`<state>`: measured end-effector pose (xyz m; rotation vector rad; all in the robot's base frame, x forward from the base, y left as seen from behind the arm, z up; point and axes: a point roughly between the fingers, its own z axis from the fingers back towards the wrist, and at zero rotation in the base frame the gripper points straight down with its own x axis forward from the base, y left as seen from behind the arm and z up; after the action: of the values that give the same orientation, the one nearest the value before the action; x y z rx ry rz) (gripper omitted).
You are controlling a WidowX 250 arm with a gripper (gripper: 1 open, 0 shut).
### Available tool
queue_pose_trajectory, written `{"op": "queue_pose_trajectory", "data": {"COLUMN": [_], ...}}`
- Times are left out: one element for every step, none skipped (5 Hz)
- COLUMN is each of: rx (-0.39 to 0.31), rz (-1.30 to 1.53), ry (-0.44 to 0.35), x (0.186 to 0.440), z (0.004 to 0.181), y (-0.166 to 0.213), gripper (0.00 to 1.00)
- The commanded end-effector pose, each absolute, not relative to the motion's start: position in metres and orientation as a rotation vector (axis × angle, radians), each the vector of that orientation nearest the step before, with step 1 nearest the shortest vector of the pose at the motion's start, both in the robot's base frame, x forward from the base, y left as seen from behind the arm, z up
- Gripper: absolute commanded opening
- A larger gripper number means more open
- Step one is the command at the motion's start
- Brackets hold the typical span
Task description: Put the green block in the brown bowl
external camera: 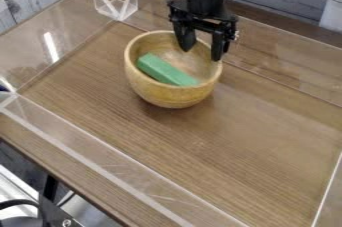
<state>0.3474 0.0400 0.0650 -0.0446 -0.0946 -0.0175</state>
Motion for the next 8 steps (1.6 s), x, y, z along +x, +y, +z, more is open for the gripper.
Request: {"op": "queue_pose_trajectory", "data": {"rx": [-0.024,-0.021,-0.017,-0.015,-0.014,-0.014,-0.026,-0.038], "rz": [0.0,0.008,0.017,0.025,0.036,0.048,0.055,0.065], "ry": [-0.129,-0.117,-0.108,-0.101,-0.094,-0.091,-0.116,-0.148], "x": [0.353,0.35,0.346,0.341,0.337,0.334,0.332,0.33], "z": [0.073,0.069,0.065,0.063,0.062,0.063,0.081,0.101], "y": [0.05,0.052,0.057,0.06,0.061,0.062,0.065,0.068], "gripper": [1.0,1.0,1.0,1.0,1.0,1.0,1.0,1.0]}}
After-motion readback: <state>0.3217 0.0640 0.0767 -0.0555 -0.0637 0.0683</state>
